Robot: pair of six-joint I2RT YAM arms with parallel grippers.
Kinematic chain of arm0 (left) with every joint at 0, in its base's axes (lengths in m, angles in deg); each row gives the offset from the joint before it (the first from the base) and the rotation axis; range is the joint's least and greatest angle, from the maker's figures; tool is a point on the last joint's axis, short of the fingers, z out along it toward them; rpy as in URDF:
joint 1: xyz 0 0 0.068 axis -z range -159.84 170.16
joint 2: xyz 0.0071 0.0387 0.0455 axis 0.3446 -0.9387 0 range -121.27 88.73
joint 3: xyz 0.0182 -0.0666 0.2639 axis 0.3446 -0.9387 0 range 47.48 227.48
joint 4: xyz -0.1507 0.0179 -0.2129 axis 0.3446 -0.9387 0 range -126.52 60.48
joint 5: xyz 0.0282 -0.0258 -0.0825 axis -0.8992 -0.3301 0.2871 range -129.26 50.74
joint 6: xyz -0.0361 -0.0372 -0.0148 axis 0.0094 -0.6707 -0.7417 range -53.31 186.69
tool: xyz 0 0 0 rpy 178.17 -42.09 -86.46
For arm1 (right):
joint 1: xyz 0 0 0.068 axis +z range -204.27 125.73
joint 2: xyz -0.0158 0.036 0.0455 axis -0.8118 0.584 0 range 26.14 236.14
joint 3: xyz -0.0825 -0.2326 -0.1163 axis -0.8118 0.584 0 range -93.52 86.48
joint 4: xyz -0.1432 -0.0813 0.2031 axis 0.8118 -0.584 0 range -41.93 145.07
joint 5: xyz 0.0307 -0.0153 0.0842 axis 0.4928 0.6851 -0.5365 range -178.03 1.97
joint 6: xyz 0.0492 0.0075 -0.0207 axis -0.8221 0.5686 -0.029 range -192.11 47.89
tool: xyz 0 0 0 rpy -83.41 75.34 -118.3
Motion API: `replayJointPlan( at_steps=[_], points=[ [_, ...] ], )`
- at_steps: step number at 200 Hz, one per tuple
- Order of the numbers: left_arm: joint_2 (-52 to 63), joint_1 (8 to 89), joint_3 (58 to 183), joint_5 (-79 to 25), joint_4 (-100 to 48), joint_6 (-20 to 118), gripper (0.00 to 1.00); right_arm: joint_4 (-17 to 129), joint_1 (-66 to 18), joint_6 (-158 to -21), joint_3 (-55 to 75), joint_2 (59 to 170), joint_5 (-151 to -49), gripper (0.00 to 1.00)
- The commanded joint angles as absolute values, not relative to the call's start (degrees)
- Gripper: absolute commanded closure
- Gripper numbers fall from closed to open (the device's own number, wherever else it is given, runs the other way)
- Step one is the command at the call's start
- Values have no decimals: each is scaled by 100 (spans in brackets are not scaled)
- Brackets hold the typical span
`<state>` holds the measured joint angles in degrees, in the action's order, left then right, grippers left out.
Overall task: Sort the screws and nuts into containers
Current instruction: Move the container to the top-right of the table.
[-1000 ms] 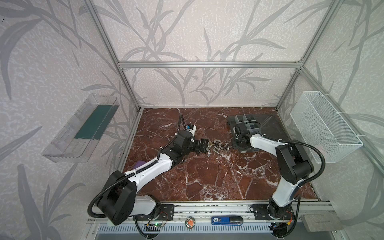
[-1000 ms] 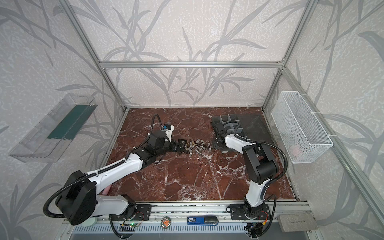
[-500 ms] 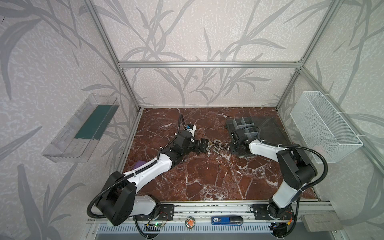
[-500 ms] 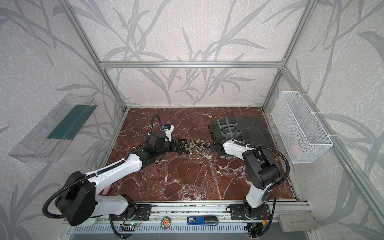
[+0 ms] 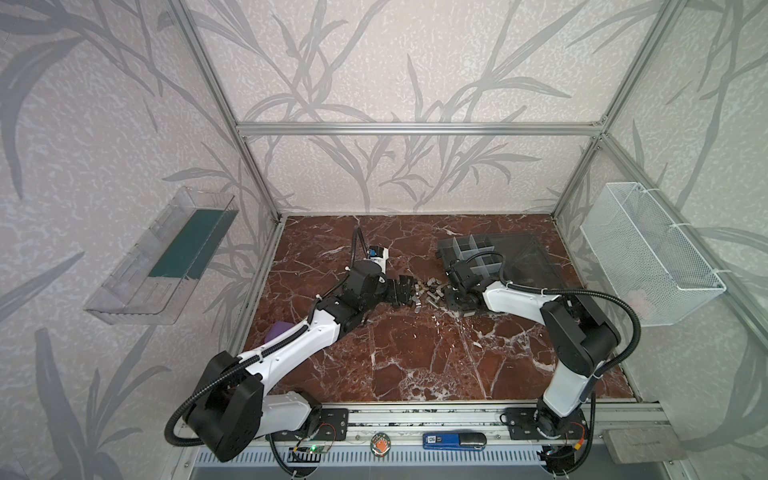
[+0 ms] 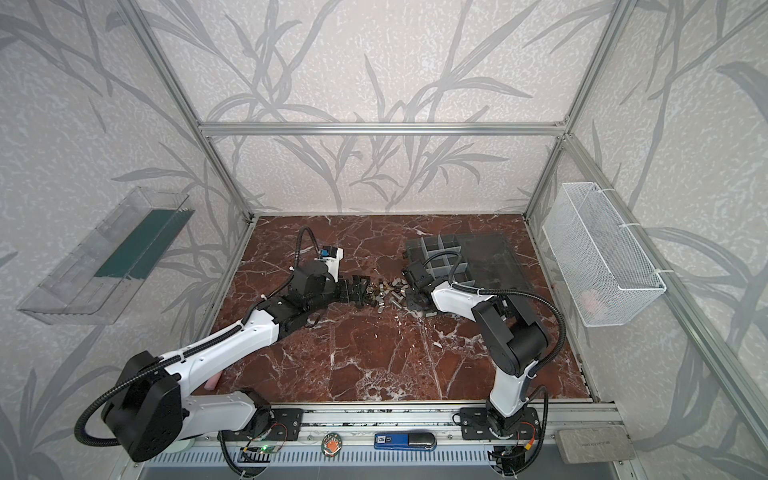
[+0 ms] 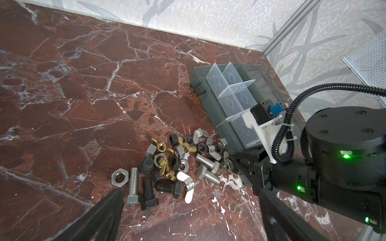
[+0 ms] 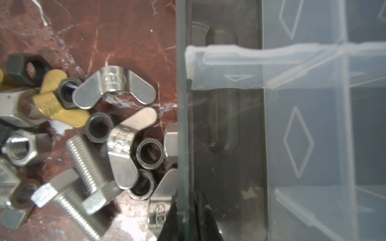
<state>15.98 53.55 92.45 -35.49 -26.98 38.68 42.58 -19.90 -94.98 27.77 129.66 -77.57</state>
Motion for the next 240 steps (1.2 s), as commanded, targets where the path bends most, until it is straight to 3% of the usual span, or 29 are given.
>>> replayJointPlan(
  at_steps=[1, 53, 176, 218, 240],
  points=[
    [1794, 5369, 9219, -3832, -2971, 3901, 1, 4122, -1725, -9935, 2813, 13399, -8212, 97],
    [1902, 5365, 9168, -3999, -3175, 3785, 1, 3963, -1662, -10129, 2691, 13480, -8046, 97],
    [1400, 5411, 9482, -3651, -3512, 3672, 1, 3704, -2413, -9778, 3385, 12714, -8092, 93],
    [1402, 5420, 9546, -3756, -3741, 3682, 1, 3554, -2413, -9710, 3213, 12586, -8214, 77],
    [1442, 5412, 9660, -3793, -3859, 3600, 1, 3358, -2410, -9646, 3183, 12262, -8197, 57]
  ],
)
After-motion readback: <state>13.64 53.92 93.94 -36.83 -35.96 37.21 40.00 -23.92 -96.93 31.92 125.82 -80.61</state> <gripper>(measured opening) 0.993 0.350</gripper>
